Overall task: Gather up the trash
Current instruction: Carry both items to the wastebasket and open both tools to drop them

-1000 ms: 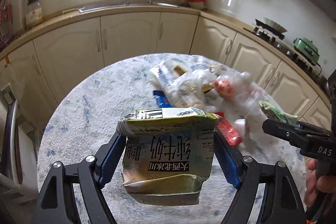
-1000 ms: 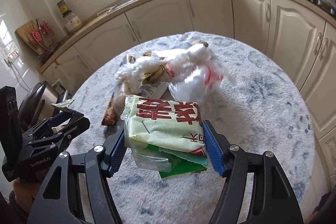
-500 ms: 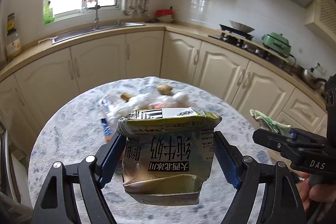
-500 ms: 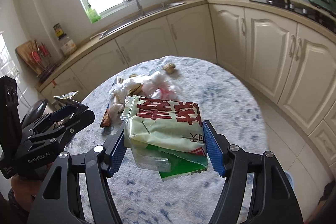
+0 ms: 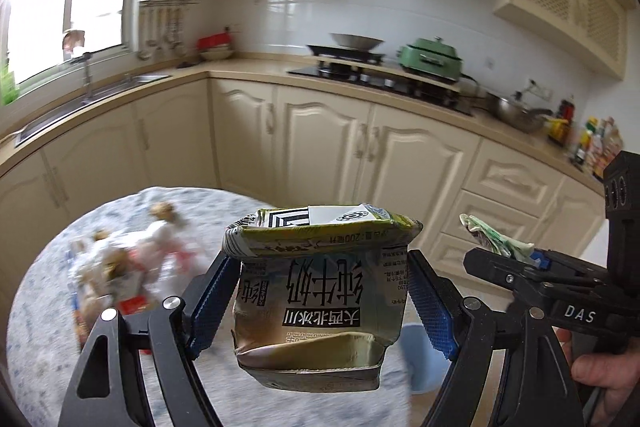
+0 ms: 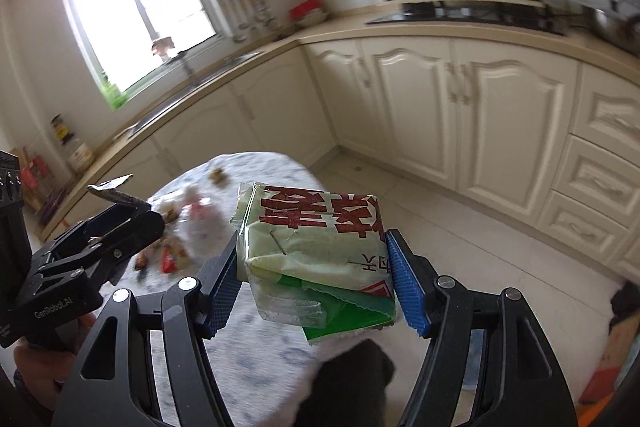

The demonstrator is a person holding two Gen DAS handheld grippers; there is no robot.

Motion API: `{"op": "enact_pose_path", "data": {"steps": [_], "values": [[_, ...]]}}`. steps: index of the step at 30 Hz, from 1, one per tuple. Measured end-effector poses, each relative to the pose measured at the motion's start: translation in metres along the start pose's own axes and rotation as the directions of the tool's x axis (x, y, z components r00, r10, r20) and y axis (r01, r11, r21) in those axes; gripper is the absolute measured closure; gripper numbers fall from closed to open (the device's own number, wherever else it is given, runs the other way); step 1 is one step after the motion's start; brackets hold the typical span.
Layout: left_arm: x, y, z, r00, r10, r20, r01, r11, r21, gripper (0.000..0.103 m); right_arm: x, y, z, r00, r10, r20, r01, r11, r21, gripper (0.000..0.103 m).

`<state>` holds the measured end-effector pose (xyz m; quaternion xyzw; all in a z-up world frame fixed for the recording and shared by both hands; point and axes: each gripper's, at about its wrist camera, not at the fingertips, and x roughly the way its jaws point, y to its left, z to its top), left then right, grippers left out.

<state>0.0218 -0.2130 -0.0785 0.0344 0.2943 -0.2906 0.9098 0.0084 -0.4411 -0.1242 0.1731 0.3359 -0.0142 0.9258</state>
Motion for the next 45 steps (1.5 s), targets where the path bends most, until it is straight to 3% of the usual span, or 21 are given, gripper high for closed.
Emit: {"op": "enact_pose_path", "data": {"steps": [4, 7, 15, 24, 30, 33, 35, 38, 41, 45], "values": [[0.043, -0.035, 0.01, 0.993, -0.099, -0.056, 0.101, 0.994, 0.038, 0.025, -0.011, -0.058, -0.011, 0.994, -0.111, -0.011, 0.112, 0.991, 0.078, 0.034], [0.075, -0.066, 0.009, 0.978, -0.174, -0.114, 0.182, 0.981, 0.066, 0.025, -0.012, -0.098, -0.025, 0.983, -0.179, -0.046, 0.184, 0.974, 0.134, 0.034], [0.168, -0.125, -0.011, 0.915, -0.262, -0.307, 0.303, 0.948, 0.095, 0.025, 0.007, -0.185, -0.069, 0.951, -0.258, -0.172, 0.296, 0.919, 0.261, 0.034], [0.265, -0.17, 0.003, 0.837, -0.288, -0.465, 0.348, 0.936, 0.047, 0.025, 0.034, -0.246, -0.095, 0.93, -0.259, -0.261, 0.343, 0.867, 0.362, 0.034], [0.323, -0.192, 0.015, 0.798, -0.306, -0.519, 0.359, 0.933, 0.0, 0.025, 0.051, -0.264, -0.106, 0.921, -0.249, -0.298, 0.355, 0.851, 0.387, 0.034], [0.347, -0.197, 0.015, 0.78, -0.305, -0.546, 0.355, 0.935, -0.014, 0.024, 0.059, -0.271, -0.109, 0.916, -0.256, -0.31, 0.367, 0.845, 0.388, 0.031], [0.359, -0.203, 0.015, 0.767, -0.279, -0.578, 0.343, 0.939, 0.002, 0.024, 0.065, -0.276, -0.11, 0.91, -0.263, -0.321, 0.38, 0.841, 0.386, 0.023], [0.37, -0.21, 0.016, 0.761, -0.258, -0.595, 0.329, 0.944, 0.012, 0.018, 0.067, -0.283, -0.114, 0.901, -0.279, -0.331, 0.402, 0.823, 0.401, 0.014], [0.372, -0.214, 0.02, 0.784, -0.236, -0.575, 0.309, 0.951, 0.031, 0.006, 0.061, -0.284, -0.116, 0.897, -0.296, -0.327, 0.418, 0.807, 0.418, 0.004], [0.359, -0.213, 0.019, 0.812, -0.203, -0.547, 0.281, 0.958, 0.061, 0.004, 0.055, -0.28, -0.12, 0.892, -0.309, -0.33, 0.432, 0.798, 0.419, 0.0]]}}
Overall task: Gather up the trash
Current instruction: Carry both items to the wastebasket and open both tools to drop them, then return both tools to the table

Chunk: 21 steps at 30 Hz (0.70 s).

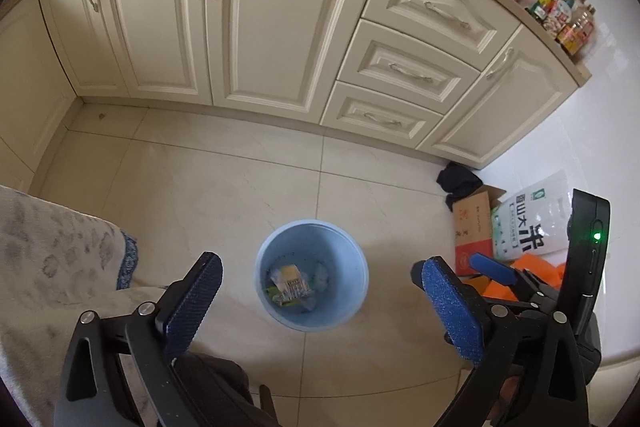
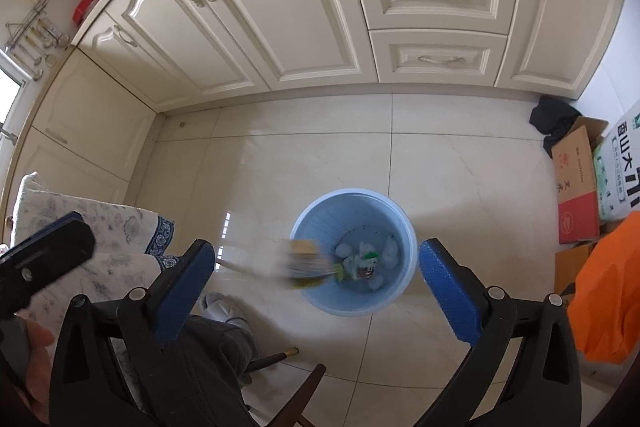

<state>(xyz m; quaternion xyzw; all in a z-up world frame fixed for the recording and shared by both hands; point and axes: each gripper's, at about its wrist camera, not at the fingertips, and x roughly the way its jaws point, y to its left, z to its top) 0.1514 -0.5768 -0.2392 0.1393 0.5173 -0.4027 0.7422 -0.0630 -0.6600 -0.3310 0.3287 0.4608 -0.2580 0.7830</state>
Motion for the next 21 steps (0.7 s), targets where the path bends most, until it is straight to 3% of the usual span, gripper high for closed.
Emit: {"op": "enact_pose_path", "data": {"steps": [7, 13, 17, 21], "values": [[-0.044, -0.002, -0.031, 0.995, 0.037, 0.088, -0.035, 0.999, -0.018, 0.002, -0.019, 0.007, -0.005, 0.999, 0.009, 0.031, -0.009, 1.0, 0.019, 0.0], [-0.11, 0.002, -0.067, 0.98, 0.051, 0.191, -0.045, 0.998, -0.038, 0.002, -0.045, 0.03, -0.006, 0.997, 0.032, 0.077, -0.031, 0.999, -0.012, 0.0], [-0.167, 0.012, -0.102, 0.955, 0.081, 0.286, -0.068, 0.996, -0.054, 0.002, -0.078, 0.059, -0.004, 0.988, 0.069, 0.138, -0.061, 0.996, -0.061, 0.0], [-0.226, 0.026, -0.144, 0.919, 0.142, 0.369, -0.114, 0.989, -0.096, 0.002, -0.114, 0.103, -0.006, 0.971, 0.128, 0.202, -0.1, 0.985, -0.143, 0.0]]}}
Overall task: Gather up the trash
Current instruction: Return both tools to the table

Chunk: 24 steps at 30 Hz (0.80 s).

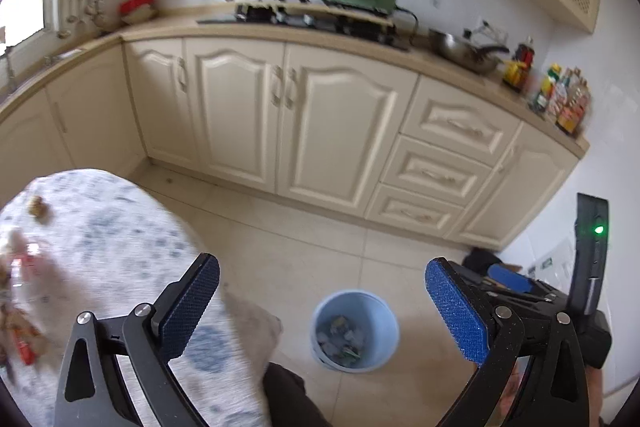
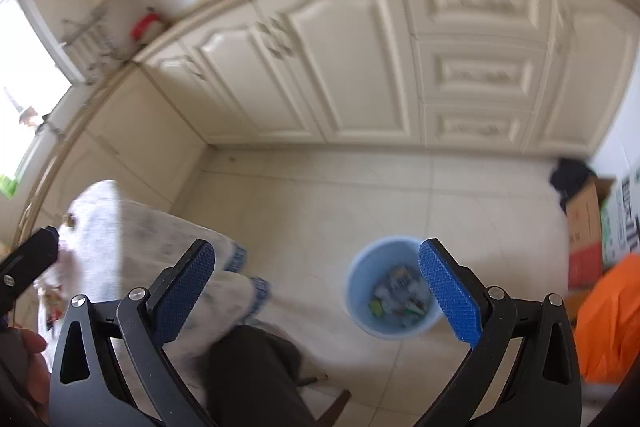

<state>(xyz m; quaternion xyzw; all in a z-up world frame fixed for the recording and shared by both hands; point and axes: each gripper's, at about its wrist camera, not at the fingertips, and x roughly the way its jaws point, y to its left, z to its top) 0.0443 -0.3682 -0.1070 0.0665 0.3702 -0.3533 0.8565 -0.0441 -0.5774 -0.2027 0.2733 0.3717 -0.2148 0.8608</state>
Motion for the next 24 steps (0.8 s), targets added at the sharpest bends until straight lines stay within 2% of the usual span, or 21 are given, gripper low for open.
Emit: {"op": "enact_pose_path", "data": {"steps": [5, 12, 18, 21, 24], "values": [[-0.092, 0.035, -0.027, 0.989, 0.074, 0.124, -0.066, 0.995, -0.071, 0.001, -0.036, 0.069, 0.007, 0.993, 0.09, 0.075, -0.081, 0.99, -0.112, 0.0], [-0.209, 0.081, -0.087, 0.945, 0.221, 0.241, -0.182, 0.968, -0.174, 0.001, -0.061, 0.172, -0.005, 0.97, 0.226, 0.085, -0.192, 0.937, -0.293, 0.0], [-0.282, 0.105, -0.148, 0.902, 0.336, 0.272, -0.261, 0.925, -0.278, 0.001, -0.059, 0.248, -0.034, 0.95, 0.312, 0.019, -0.275, 0.863, -0.423, 0.0], [-0.303, 0.115, -0.173, 0.883, 0.392, 0.257, -0.305, 0.896, -0.322, 0.001, -0.051, 0.28, -0.052, 0.942, 0.335, -0.033, -0.311, 0.827, -0.468, 0.0], [-0.317, 0.127, -0.194, 0.873, 0.433, 0.224, -0.337, 0.868, -0.364, 0.001, -0.041, 0.304, -0.071, 0.935, 0.345, -0.086, -0.339, 0.797, -0.5, 0.0]]}}
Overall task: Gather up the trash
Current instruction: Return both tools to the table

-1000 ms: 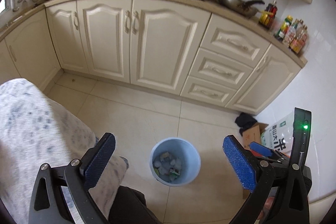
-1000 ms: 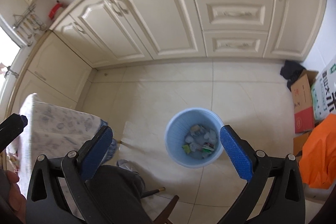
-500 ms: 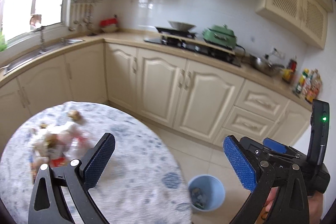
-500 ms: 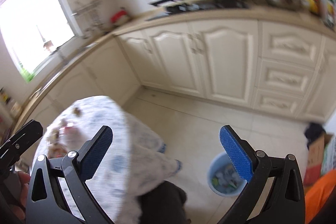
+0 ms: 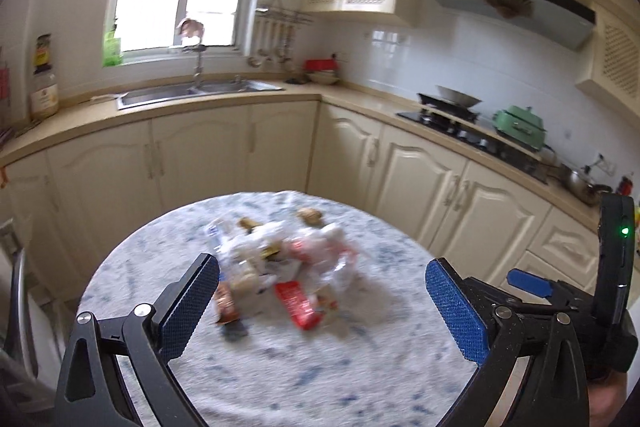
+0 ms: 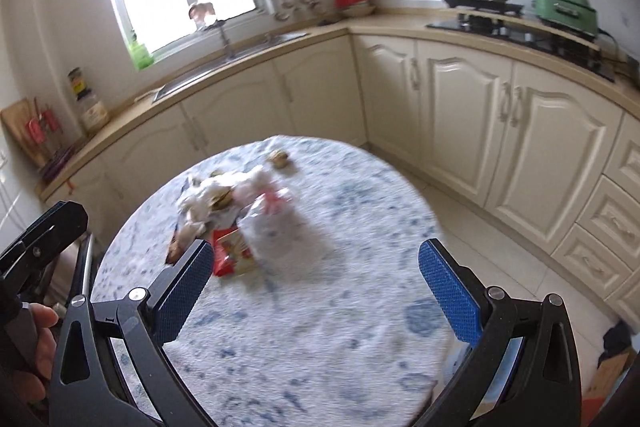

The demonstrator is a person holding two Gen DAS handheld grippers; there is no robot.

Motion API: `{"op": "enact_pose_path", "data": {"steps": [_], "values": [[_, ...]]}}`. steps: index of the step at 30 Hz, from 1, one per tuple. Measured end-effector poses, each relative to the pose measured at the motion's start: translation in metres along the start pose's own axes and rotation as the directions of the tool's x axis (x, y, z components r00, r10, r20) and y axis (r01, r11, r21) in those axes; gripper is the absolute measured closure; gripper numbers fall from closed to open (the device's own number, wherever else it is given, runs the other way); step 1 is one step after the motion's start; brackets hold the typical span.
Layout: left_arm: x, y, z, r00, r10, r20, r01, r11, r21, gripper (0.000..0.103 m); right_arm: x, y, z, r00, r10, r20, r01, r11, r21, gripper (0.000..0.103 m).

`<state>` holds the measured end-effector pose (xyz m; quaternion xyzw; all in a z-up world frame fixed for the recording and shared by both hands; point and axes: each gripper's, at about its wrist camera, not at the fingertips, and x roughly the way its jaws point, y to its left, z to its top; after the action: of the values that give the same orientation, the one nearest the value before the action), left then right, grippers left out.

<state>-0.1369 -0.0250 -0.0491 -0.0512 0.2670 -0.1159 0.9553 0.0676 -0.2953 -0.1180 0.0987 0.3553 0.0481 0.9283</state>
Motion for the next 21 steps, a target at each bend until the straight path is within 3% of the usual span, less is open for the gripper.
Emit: {"op": "enact_pose_path", "data": {"steps": [6, 13, 21], "values": [[-0.011, 0.039, -0.027, 0.995, 0.081, -0.066, -0.085, 0.995, -0.055, 0.001, 0.042, 0.034, -0.015, 0.995, 0.049, -0.088, -0.054, 0.997, -0.05, 0.0], [0.012, 0.052, -0.022, 0.986, 0.107, -0.129, -0.119, 0.989, -0.087, 0.001, 0.084, 0.051, -0.026, 0.982, 0.079, -0.17, -0.091, 0.994, -0.064, 0.0], [0.109, 0.071, 0.016, 0.964, 0.143, -0.224, -0.163, 0.984, -0.076, 0.001, 0.133, 0.061, -0.024, 0.965, 0.115, -0.234, -0.131, 0.99, -0.054, 0.007]]}}
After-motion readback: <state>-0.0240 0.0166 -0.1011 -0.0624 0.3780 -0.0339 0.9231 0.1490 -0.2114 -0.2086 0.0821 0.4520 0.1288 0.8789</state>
